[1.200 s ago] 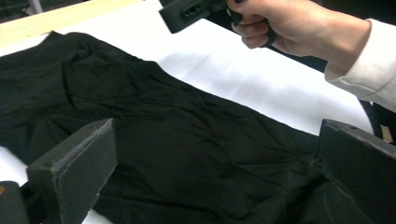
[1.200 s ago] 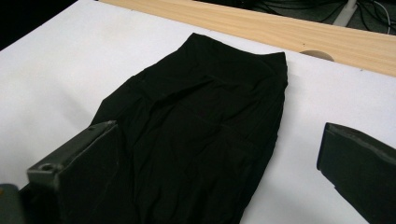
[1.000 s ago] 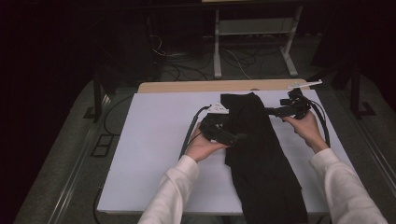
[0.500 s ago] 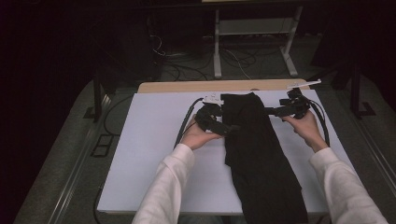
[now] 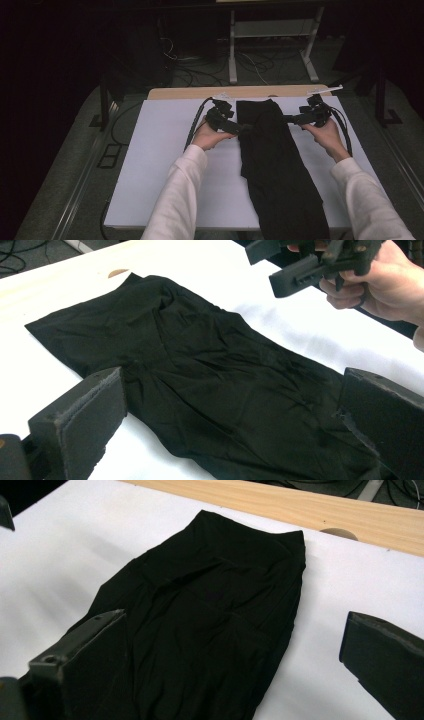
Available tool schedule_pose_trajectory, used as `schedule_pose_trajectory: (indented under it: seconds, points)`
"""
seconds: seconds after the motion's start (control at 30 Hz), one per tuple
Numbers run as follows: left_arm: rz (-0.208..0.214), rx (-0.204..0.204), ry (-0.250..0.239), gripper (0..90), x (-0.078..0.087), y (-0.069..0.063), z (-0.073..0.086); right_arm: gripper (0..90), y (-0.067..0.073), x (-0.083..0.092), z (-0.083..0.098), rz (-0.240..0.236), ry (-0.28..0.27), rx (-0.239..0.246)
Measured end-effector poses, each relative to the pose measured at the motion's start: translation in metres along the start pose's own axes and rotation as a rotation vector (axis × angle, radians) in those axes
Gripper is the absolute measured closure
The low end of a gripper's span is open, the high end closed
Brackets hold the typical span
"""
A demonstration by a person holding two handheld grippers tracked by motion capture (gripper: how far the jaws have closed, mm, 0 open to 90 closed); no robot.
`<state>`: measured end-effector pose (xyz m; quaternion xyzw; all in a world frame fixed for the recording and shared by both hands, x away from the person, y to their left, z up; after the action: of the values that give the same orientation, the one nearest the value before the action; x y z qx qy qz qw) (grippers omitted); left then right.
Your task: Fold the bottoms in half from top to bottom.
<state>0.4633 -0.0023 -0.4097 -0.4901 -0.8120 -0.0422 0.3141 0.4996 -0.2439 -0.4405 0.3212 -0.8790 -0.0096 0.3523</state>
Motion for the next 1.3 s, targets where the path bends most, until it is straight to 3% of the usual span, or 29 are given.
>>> schedule_pose_trajectory:
  seconds: [0.37,0.83,1.03,1.13,1.3]
  points:
    - [-0.044,0.022,0.006,0.0,-0.013,0.019,-0.006,0.0,-0.001,-0.005,-0.008,0.005,0.008,0.001]
    - [-0.095,0.153,-0.034,0.0,-0.026,0.05,-0.003,0.0,-0.013,-0.016,-0.011,0.033,0.016,-0.032]
    - [-0.127,0.157,-0.052,0.0,-0.035,0.055,-0.003,0.0,-0.021,-0.021,-0.009,0.048,-0.001,-0.059]
    - [-0.12,0.193,-0.063,0.0,-0.042,0.057,-0.001,0.0,-0.025,-0.024,-0.008,0.054,0.008,-0.073]
    - [-0.083,0.253,-0.034,1.9,-0.055,0.061,0.005,0.0,-0.03,-0.03,-0.004,0.073,0.037,-0.085]
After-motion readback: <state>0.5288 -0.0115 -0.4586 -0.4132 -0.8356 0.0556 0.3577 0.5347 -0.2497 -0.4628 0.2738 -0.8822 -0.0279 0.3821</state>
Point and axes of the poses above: each handheld gripper's, and its own axes: x roughly backward along the jaws, z roughly out of its underside, y roughly to its left, the point moved 7 cm from there along -x, roughly forward along the jaws
